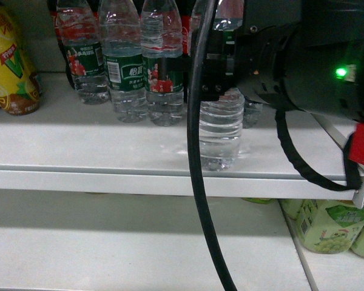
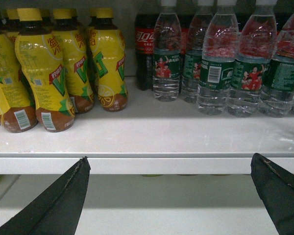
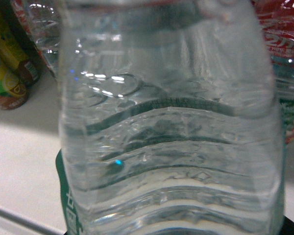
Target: Move water from second to third shelf
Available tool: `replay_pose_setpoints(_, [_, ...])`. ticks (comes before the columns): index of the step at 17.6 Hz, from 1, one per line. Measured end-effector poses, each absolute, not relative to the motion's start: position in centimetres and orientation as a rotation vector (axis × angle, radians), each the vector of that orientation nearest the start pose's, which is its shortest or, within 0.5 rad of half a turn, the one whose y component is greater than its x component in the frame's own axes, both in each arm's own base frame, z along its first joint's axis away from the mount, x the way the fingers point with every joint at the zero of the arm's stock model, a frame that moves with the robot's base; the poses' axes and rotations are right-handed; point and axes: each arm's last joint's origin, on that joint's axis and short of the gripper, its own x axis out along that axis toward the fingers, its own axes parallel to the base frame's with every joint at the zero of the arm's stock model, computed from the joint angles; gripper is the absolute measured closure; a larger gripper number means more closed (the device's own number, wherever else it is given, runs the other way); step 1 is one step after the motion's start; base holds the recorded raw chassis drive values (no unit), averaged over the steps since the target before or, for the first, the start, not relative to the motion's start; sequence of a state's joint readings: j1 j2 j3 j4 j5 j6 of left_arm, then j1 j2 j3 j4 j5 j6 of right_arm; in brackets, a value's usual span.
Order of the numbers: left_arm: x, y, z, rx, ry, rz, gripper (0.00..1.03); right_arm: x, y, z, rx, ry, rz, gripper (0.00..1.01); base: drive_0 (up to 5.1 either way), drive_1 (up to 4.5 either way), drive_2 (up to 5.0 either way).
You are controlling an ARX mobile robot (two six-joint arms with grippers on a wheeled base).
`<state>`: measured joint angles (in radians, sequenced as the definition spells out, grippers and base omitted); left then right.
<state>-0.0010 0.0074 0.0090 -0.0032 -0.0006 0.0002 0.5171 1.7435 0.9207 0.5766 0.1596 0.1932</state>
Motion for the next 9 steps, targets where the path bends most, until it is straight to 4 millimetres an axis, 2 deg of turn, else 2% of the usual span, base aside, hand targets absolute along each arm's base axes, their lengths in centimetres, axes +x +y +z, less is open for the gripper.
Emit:
replay_pose_setpoints(4, [9.8,0.0,16.6,0.0,0.002,0.0,0.05,27.0,14.7,20.6,0.084,0.283,0.342,0.59,0.0,0.0,0.0])
replay_pose_setpoints(9, [9.8,0.0,16.6,0.0,0.002,0.0,0.05,21.1,9.6,22.9,0.114,0.225,0.299,0.59,0.0,0.0,0.0])
